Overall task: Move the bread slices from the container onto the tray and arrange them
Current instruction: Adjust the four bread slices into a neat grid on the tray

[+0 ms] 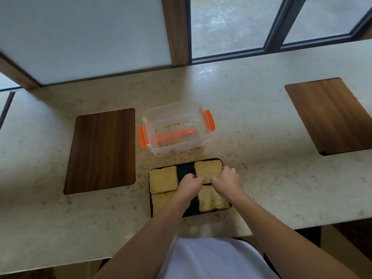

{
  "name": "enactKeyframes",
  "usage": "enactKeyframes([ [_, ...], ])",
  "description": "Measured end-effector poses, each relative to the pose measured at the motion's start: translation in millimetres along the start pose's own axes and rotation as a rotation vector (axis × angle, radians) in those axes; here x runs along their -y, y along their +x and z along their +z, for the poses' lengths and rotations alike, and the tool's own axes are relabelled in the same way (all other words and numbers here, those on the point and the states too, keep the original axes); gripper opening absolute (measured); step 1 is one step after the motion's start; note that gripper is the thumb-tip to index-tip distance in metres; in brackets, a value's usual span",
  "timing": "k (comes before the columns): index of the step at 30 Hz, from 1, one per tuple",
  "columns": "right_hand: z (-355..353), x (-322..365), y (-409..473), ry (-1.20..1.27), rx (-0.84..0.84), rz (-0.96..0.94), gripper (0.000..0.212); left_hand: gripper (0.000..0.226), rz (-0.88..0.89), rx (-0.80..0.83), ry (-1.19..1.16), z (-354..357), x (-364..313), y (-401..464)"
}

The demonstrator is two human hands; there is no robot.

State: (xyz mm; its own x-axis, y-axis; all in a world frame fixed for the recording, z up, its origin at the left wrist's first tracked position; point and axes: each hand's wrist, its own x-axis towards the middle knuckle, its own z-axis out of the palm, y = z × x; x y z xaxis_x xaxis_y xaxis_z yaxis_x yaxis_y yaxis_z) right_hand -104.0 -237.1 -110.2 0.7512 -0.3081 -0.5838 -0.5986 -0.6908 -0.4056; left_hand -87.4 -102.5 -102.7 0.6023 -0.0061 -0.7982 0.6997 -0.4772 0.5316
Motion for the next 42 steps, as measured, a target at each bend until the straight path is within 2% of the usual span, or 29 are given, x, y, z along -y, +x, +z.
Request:
enactKeyframes([
  [9, 6.0, -0.8, -3.7, 0.042, 0.011, -0.033, 0.064, 0.068, 0.01, 0.007, -0.047, -3.8, 6.0, -1.3],
  [16, 9.8, -6.4, -12.9, -0.035, 0.009, -0.042, 0.063, 0.064, 0.019, -0.007, -0.038, -1.0, 7.8, -5.4],
  [18, 10.3, -0.3, -18.5, -0.136, -0.072, -0.117, 0.061, 0.066, 0.072, -0.04, 0.013, -5.9, 11.1, -7.5],
  [20, 13.8, 9.2, -23.4, -0.154, -0.125, -0.234, 0.056, 0.065, 0.144, -0.143, 0.094, -18.9, 20.3, -9.2],
  [23, 27.6, 32.3, -29.9, -0.031, -0.014, -0.342, 0.051, 0.065, 0.107, -0.324, 0.087, -53.4, 36.3, -11.7],
  [27, 54.3, 63.2, -31.5, 0.142, 0.23, -0.267, 0.061, 0.069, -0.028, -0.36, -0.02, -88.4, 48.1, -16.9],
  [29, 64.1, 71.0, -28.9, 0.149, 0.3, -0.211, 0.062, 0.053, -0.039, -0.339, -0.062, -94.9, 48.3, -19.3],
  [30, 67.3, 73.3, -27.2, 0.141, 0.322, -0.185, 0.06, 0.033, -0.044, -0.332, -0.075, -96.8, 50.1, -18.1],
  [31, 69.7, 75.4, -25.9, 0.135, 0.331, -0.165, 0.058, 0.01, -0.041, -0.334, -0.085, -98.1, 51.0, -19.0],
  [32, 71.6, 76.9, -24.6, 0.132, 0.33, -0.152, 0.056, 0.007, -0.03, -0.339, -0.097, -98.3, 51.1, -19.9],
  [35, 74.8, 81.4, -21.2, 0.132, 0.324, -0.138, 0.054, 0.023, -0.009, -0.344, -0.1, -99.4, 48.3, -24.6],
  [38, 77.7, 85.4, -20.0, 0.14, 0.347, -0.12, 0.042, 0.01, -0.018, -0.34, -0.089, -100.4, 46.1, -28.6],
  [40, 79.9, 86.5, -19.7, 0.131, 0.344, -0.109, 0.032, 0.021, -0.028, -0.322, -0.075, -101.0, 48.7, -26.9],
  [42, 81.2, 87.1, -19.3, 0.132, 0.335, -0.103, 0.027, 0.014, -0.015, -0.314, -0.064, -100.7, 51.3, -26.0],
])
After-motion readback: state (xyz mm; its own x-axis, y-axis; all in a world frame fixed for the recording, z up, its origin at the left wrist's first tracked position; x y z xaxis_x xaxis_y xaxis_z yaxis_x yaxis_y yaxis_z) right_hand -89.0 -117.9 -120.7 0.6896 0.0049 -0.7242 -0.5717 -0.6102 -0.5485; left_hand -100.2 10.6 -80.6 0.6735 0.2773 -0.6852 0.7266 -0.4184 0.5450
